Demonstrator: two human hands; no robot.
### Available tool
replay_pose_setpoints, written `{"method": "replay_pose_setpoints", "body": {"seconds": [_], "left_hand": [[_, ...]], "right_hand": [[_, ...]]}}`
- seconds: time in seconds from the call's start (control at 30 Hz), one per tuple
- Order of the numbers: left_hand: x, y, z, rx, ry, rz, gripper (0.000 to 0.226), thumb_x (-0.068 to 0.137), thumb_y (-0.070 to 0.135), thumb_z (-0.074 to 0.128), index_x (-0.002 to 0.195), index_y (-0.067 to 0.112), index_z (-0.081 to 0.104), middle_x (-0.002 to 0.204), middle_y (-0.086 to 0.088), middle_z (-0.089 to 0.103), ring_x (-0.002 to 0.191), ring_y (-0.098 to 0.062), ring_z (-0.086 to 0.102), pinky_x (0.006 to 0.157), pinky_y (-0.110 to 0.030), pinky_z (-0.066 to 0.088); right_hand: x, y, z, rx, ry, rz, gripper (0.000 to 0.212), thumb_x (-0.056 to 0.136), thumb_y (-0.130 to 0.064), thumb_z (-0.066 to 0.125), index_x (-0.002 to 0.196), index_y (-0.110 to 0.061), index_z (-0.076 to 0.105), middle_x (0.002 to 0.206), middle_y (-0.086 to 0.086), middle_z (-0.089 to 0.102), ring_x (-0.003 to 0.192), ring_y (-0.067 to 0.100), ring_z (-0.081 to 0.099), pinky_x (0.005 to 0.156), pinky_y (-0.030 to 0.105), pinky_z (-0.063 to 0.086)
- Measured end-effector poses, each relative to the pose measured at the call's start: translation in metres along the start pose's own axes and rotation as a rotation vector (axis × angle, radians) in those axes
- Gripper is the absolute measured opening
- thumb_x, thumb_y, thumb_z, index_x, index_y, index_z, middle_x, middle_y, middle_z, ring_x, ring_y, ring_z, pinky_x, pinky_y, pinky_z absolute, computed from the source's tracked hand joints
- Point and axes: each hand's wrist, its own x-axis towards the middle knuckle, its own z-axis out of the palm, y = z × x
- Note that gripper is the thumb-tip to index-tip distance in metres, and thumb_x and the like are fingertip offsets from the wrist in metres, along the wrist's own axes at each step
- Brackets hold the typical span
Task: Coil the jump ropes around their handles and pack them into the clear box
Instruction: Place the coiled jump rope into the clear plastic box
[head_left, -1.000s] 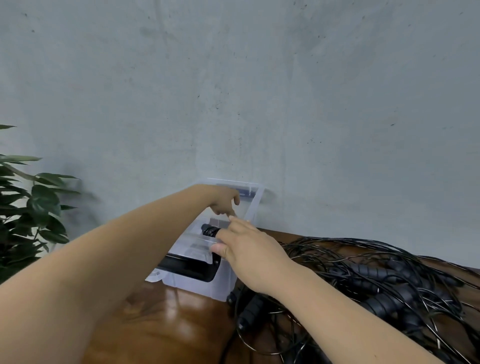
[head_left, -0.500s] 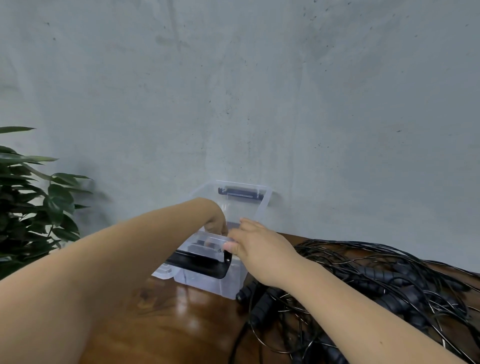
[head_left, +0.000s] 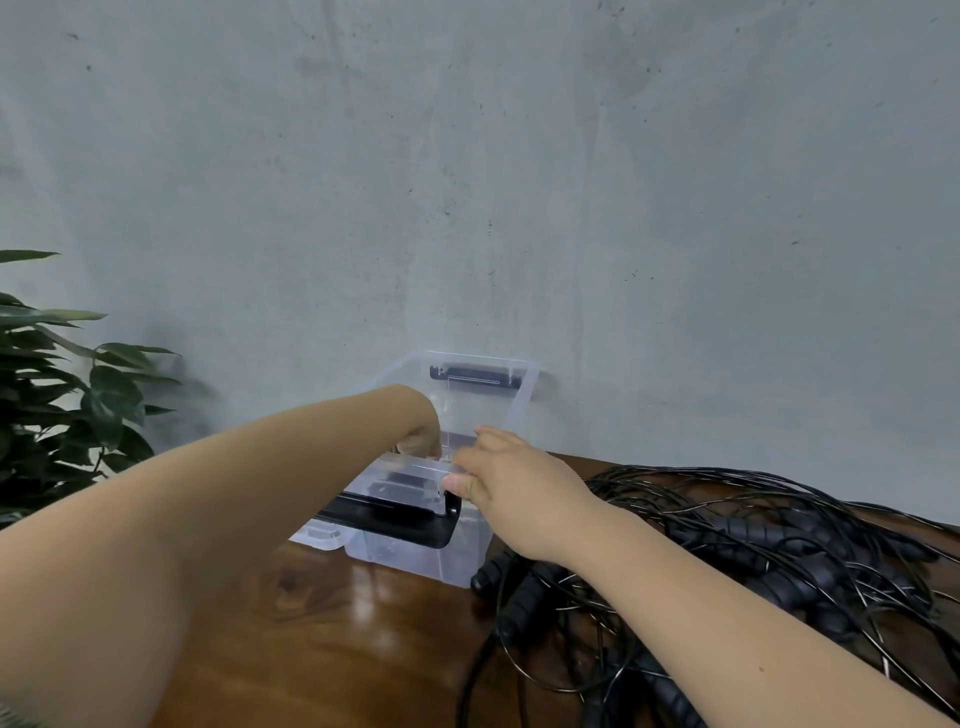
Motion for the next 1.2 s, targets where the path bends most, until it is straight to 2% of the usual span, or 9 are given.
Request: {"method": "replay_pose_setpoints", "body": {"seconds": [0.13,0.3,0.47,0.63,0.7,0.83,0.97,1.1,1.2], "left_hand": [[0.017,-0.010,0.009,0.014,-0.012,-0.072,0.060,0.105,0.018,0.051,0.162,0.034,0.040,0.161,-0.004,0.047,0.128,-0.035,0.059,0.110,-0.049,0.050],[0.009,-0.010,0.012,0.054,-0.002,-0.071,0.050,0.106,0.017,0.051,0.155,0.026,0.049,0.146,-0.006,0.057,0.125,-0.035,0.061,0.109,-0.047,0.051],[-0.003,-0.010,0.008,0.009,-0.044,0.020,0.064,0.104,0.028,0.064,0.162,0.032,0.039,0.143,-0.004,0.055,0.128,-0.034,0.058,0.107,-0.044,0.049],[-0.011,-0.018,0.014,-0.052,-0.044,0.021,0.073,0.082,0.060,0.083,0.138,0.016,0.065,0.125,-0.006,0.062,0.117,-0.033,0.061,0.109,-0.047,0.050],[-0.016,-0.023,0.018,-0.152,-0.032,0.024,0.072,0.080,0.066,0.082,0.130,0.016,0.069,0.119,-0.007,0.069,0.105,-0.030,0.065,0.105,-0.045,0.054],[-0.044,-0.048,0.010,-0.515,0.092,0.086,0.046,0.074,0.060,0.089,0.091,0.020,0.074,0.084,0.000,0.072,0.081,-0.024,0.068,0.091,-0.035,0.053],[-0.082,-0.071,0.010,-0.816,0.241,0.149,0.043,0.075,0.056,0.090,0.096,0.019,0.082,0.087,0.000,0.082,0.072,-0.014,0.067,0.076,-0.029,0.049],[-0.116,-0.078,0.025,-1.040,0.415,0.182,0.029,0.078,0.047,0.091,0.088,0.020,0.084,0.084,-0.009,0.080,0.067,-0.017,0.063,0.065,-0.026,0.046],[-0.135,-0.073,0.041,-1.214,0.561,0.175,0.028,0.079,0.040,0.091,0.088,0.015,0.084,0.082,-0.014,0.079,0.063,-0.017,0.060,0.060,-0.027,0.044]], "right_hand": [[-0.001,0.000,0.000,0.013,0.000,-0.001,0.027,0.115,-0.050,0.035,0.096,-0.033,0.042,0.113,-0.004,0.049,0.133,0.020,0.044,0.103,0.049,0.048],[0.001,-0.001,-0.001,0.020,-0.030,0.015,0.026,0.115,-0.051,0.035,0.097,-0.034,0.043,0.126,-0.002,0.054,0.147,0.021,0.037,0.109,0.049,0.045],[0.002,0.000,0.000,0.014,-0.036,0.029,0.028,0.115,-0.051,0.035,0.100,-0.030,0.046,0.129,0.001,0.055,0.146,0.023,0.037,0.110,0.050,0.044],[0.001,-0.001,0.000,0.011,-0.015,0.015,0.030,0.115,-0.051,0.036,0.095,-0.029,0.045,0.114,-0.003,0.050,0.131,0.021,0.044,0.105,0.050,0.047],[0.000,-0.003,-0.002,0.006,-0.015,0.011,0.030,0.115,-0.049,0.036,0.093,-0.029,0.043,0.108,-0.005,0.045,0.120,0.018,0.045,0.101,0.048,0.048],[0.001,-0.004,-0.003,0.005,-0.048,0.024,0.030,0.116,-0.049,0.034,0.100,-0.026,0.047,0.128,0.001,0.054,0.144,0.022,0.039,0.111,0.049,0.044],[0.001,-0.004,-0.001,-0.004,-0.038,0.027,0.031,0.116,-0.048,0.034,0.104,-0.024,0.050,0.124,-0.002,0.051,0.144,0.021,0.039,0.106,0.041,0.043],[0.000,-0.006,0.001,0.091,-0.028,0.031,0.035,0.116,-0.046,0.037,0.128,-0.019,0.056,0.155,0.001,0.048,0.161,0.017,0.019,0.123,0.044,0.034],[-0.002,-0.006,0.000,0.236,0.066,0.043,0.038,0.112,-0.046,0.051,0.143,-0.024,0.054,0.152,-0.006,0.051,0.148,0.016,0.041,0.116,0.040,0.041]]}}
